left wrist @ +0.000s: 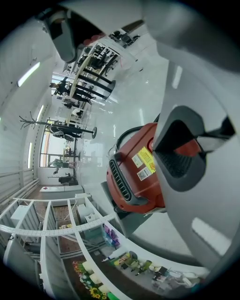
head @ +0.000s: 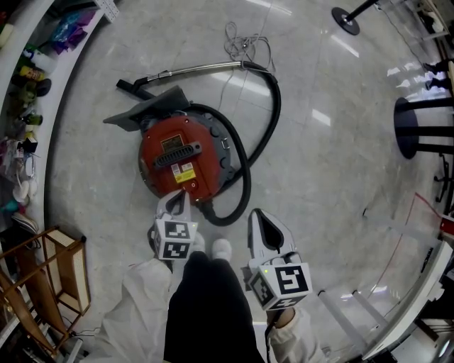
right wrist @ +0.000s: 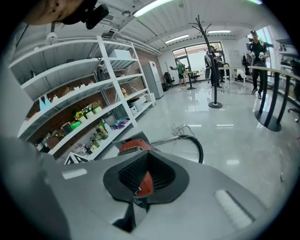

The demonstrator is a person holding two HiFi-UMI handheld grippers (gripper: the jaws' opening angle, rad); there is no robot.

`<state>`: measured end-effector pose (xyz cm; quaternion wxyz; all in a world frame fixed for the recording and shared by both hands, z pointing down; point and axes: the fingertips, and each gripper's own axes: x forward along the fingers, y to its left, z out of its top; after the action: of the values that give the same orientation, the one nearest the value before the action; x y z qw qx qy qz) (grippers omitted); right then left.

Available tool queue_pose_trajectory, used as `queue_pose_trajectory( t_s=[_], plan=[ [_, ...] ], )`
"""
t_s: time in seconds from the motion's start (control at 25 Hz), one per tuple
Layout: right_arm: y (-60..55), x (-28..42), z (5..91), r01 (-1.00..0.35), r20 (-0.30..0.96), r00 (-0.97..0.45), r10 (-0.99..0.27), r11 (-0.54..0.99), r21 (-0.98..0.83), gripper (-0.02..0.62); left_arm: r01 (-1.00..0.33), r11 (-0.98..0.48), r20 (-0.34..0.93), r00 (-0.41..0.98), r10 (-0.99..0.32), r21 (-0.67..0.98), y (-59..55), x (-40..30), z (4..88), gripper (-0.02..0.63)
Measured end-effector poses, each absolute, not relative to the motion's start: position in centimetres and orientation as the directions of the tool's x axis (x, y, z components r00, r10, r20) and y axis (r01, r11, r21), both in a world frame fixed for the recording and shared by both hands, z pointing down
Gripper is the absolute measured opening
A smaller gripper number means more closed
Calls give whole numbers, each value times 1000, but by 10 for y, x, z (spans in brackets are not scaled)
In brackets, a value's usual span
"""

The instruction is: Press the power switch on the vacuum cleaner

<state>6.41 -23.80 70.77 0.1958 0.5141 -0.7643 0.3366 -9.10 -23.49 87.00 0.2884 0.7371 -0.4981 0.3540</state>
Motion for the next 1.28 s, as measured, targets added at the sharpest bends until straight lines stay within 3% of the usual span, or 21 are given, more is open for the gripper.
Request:
queue_pose_trajectory(
  t_s=[1.28],
  plan=[
    [-228,58,721,-915,667,-401,-628,236,-328,0,-944,-328,825,221,-520,45,-234,-97,888,2]
  ],
)
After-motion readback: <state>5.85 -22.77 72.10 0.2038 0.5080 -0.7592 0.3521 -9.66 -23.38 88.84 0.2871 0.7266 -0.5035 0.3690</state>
